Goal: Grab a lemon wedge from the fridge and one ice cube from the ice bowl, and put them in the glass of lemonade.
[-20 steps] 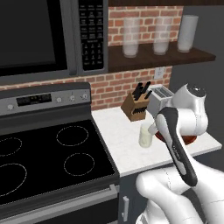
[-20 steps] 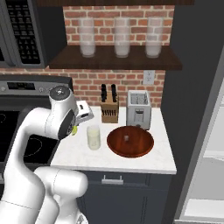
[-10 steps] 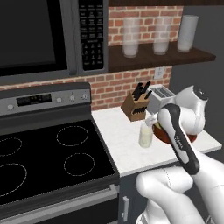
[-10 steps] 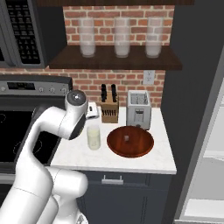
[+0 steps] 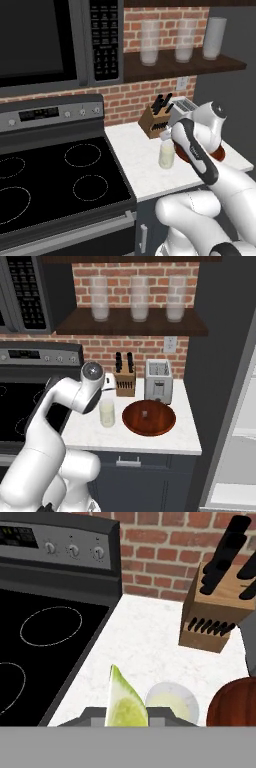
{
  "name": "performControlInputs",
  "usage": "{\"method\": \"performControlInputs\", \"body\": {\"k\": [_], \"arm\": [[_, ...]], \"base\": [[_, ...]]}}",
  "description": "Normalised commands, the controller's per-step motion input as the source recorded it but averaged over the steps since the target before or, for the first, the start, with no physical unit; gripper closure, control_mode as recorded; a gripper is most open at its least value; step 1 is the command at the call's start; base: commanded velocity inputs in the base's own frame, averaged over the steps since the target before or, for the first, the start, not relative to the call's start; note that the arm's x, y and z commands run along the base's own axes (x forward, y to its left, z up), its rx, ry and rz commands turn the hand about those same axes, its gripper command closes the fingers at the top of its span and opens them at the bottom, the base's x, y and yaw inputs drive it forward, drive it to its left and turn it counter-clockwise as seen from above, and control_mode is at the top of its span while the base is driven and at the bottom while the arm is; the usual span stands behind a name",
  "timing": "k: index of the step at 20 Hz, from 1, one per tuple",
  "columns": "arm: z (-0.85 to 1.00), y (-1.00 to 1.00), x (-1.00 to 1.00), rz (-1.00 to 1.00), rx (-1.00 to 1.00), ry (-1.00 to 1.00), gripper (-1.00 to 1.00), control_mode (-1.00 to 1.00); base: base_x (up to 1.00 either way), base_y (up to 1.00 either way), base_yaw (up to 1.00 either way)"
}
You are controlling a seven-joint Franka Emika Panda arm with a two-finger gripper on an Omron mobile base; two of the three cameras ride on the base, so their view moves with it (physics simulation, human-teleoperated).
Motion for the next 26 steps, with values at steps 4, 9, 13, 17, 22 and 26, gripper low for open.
{"method": "performControlInputs", "body": {"k": [4, 9, 13, 17, 22, 26], "arm": [[-0.28, 0.00, 0.26, 0.01, 0.05, -0.01, 1.00, -1.00], [-0.20, 0.00, 0.28, 0.08, 0.04, 0.00, 1.00, -1.00], [-0.04, 0.00, 0.40, 0.07, 0.00, 0.00, 1.00, -1.00], [-0.01, 0.00, 0.46, 0.04, 0.00, 0.00, 1.00, -1.00], [0.00, -0.27, -0.06, 0.00, 0.00, -0.03, 1.00, -1.00], [0.02, -0.38, -0.43, 0.00, 0.00, -0.06, 1.00, -1.00]], "base": [[0.00, 0.00, 0.00], [0.00, 0.00, 0.00], [0.00, 0.00, 0.00], [0.00, 0.00, 0.00], [0.00, 0.00, 0.00], [0.00, 0.00, 0.00]]}}
